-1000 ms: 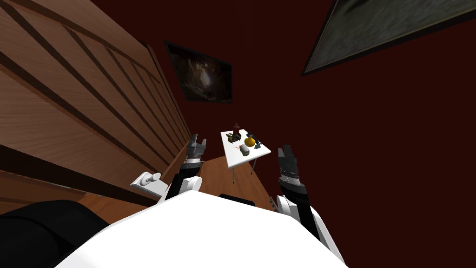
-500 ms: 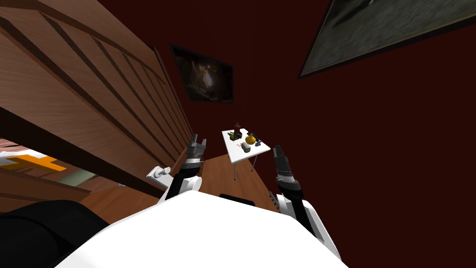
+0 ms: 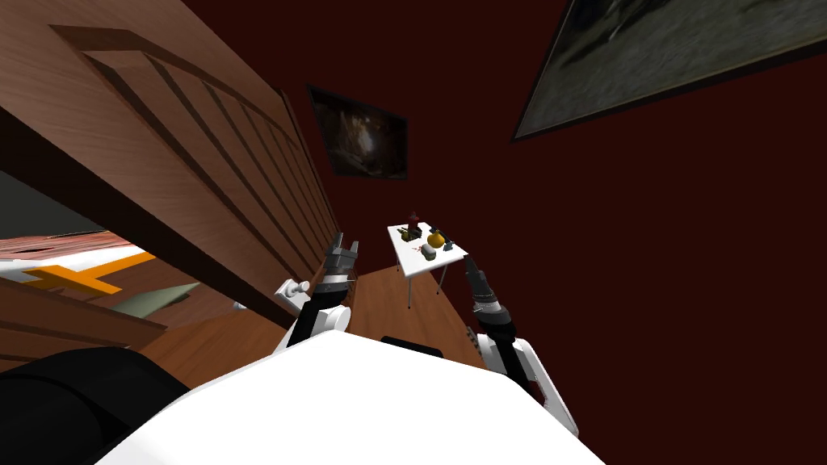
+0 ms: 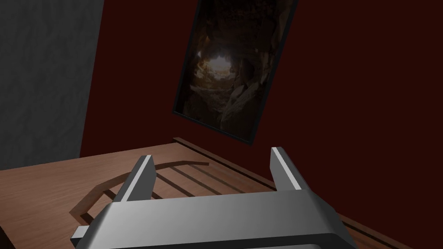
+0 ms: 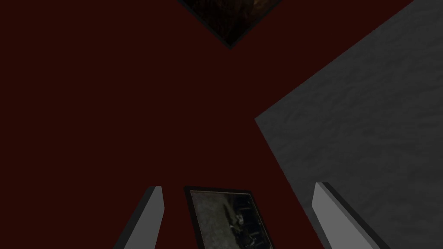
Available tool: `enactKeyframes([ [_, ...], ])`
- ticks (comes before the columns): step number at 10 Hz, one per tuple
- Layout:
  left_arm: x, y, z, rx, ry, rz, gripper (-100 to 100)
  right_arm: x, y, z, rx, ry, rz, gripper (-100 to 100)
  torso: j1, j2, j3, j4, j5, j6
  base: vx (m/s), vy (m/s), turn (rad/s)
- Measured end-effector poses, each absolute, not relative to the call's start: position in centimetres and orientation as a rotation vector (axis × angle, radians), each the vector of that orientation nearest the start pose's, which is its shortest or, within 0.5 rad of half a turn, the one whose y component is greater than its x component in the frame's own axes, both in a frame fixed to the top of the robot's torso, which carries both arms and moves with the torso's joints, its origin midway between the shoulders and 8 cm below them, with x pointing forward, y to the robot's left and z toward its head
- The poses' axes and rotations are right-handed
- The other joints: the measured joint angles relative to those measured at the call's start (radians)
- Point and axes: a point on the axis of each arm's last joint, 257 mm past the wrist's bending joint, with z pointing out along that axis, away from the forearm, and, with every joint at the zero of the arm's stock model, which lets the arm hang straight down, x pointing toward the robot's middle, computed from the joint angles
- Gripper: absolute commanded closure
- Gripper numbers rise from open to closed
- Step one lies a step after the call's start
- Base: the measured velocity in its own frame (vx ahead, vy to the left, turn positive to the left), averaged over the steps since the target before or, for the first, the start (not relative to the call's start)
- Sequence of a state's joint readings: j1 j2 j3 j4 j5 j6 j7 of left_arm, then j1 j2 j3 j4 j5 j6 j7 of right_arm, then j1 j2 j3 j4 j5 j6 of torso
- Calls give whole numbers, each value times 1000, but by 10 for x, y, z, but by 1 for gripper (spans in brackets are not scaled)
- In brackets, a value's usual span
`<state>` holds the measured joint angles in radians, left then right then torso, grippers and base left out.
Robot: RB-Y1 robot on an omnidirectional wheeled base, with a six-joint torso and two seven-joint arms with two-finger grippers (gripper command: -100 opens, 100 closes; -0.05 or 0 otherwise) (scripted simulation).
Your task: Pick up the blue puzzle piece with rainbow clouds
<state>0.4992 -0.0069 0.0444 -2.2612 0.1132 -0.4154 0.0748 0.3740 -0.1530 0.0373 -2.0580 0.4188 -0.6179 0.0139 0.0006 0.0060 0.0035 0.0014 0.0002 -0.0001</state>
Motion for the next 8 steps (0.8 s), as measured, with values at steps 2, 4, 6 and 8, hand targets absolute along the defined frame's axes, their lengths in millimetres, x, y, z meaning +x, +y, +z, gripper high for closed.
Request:
enactKeyframes([
  [2, 356, 311, 0, -840, 574, -1375, 0, 385, -178, -48, 150, 1025, 1100, -100, 0, 1, 1, 0, 0, 0, -125, 13, 9],
  [4, 356, 311, 0, -840, 575, -1374, 0, 388, -172, -57, 98, 1059, 1083, -100, 0, -1, 0, 0, 0, 0, -75, 17, 13],
  [6, 356, 311, 0, -840, 574, -1375, 0, 392, -160, -73, 24, 1108, 1066, -100, 0, 0, 0, 0, 0, 0, -107, -5, 19],
  [8, 356, 311, 0, -840, 575, -1374, 0, 395, -149, -90, -62, 1156, 1052, -100, -1, 0, 0, 0, 0, 0, -73, -13, 13],
])
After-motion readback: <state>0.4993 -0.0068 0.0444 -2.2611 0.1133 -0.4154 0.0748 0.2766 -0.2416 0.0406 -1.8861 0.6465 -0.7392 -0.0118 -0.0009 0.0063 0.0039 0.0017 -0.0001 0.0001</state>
